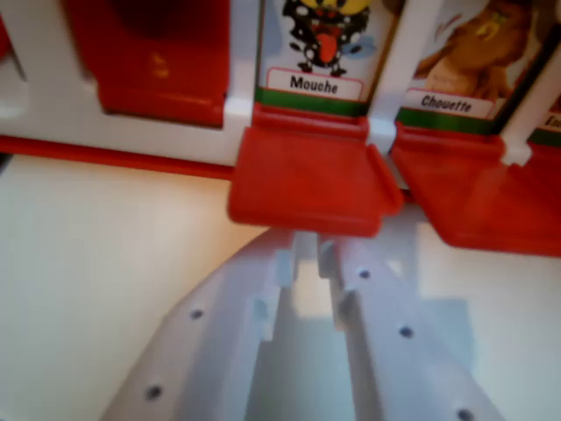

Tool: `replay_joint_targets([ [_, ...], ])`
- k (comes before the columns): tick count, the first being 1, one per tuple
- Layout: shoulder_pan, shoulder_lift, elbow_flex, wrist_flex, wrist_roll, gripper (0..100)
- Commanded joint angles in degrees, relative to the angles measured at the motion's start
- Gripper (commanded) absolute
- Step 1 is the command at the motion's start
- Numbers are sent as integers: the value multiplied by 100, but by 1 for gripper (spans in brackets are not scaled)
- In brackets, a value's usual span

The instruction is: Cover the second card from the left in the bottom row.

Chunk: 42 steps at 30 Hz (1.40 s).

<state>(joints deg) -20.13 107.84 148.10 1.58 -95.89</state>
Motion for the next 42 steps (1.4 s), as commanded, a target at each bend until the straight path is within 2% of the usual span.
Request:
replay_joint_targets([
  [1,-70,-9,-642,-149,70,3],
  [13,-79,-343,-1354,-264,229,3],
  [20,-26,-615,-1731,-255,158,3],
  [27,35,-316,-1670,-9,105,3],
  [30,97,246,-1529,466,132,3],
  [34,211,1529,-1239,1336,70,3],
  [42,712,4711,-475,3507,-62,3],
])
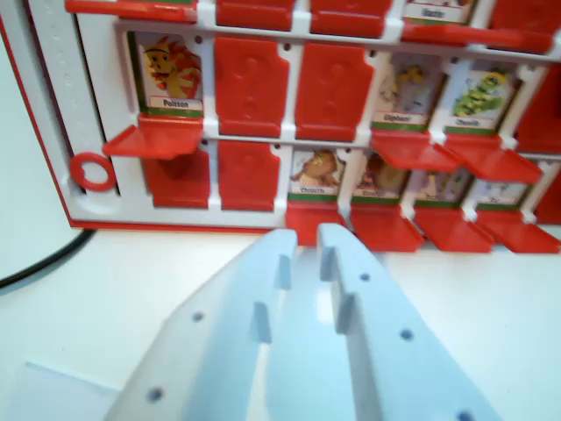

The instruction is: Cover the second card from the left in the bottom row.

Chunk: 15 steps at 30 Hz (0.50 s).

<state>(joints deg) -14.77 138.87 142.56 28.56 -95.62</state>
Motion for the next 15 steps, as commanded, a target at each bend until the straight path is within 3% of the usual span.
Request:
replay_joint_targets([
  [1,237,2065,202,1125,-97,3],
  [9,483,4676,105,3841,-26,3],
  [15,501,4869,-738,4931,246,3],
])
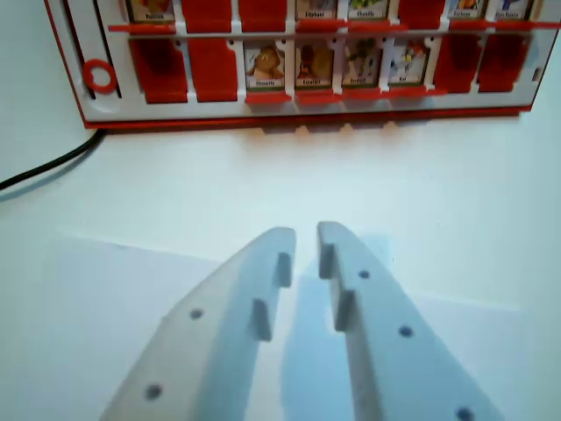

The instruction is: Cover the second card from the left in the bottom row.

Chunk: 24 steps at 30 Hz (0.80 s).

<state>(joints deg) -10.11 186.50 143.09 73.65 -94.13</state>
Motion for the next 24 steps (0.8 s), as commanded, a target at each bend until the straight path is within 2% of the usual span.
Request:
replay_joint_targets([
  [1,53,105,-914,545,132,3],
  [6,132,105,-1600,1090,316,3],
  [12,211,105,-1802,1345,475,3],
  [16,334,105,-1758,1301,483,3],
  [24,299,105,-1758,1213,431,3],
])
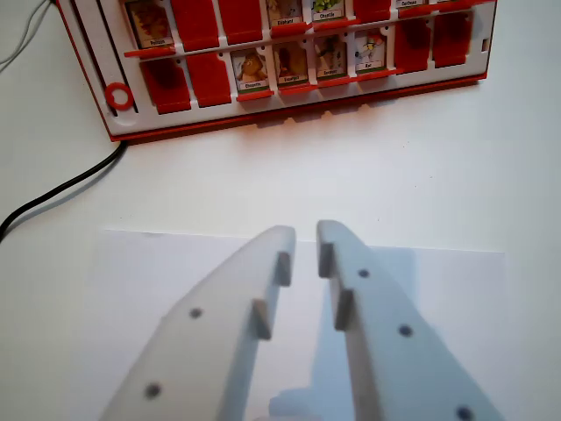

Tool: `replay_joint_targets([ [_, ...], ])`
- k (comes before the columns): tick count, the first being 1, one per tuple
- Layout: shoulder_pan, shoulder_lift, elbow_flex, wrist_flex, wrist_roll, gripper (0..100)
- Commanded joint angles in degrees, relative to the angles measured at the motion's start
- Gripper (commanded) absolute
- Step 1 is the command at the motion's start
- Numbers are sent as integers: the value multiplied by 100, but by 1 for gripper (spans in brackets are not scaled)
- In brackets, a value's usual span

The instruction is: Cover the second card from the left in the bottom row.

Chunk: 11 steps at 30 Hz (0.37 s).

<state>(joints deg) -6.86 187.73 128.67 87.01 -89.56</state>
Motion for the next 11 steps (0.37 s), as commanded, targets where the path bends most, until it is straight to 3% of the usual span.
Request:
replay_joint_targets([
  [1,-26,-18,-316,-123,-44,3],
  [9,-26,-18,-299,-211,-18,3],
  [11,-26,-18,-290,-229,-97,3],
])
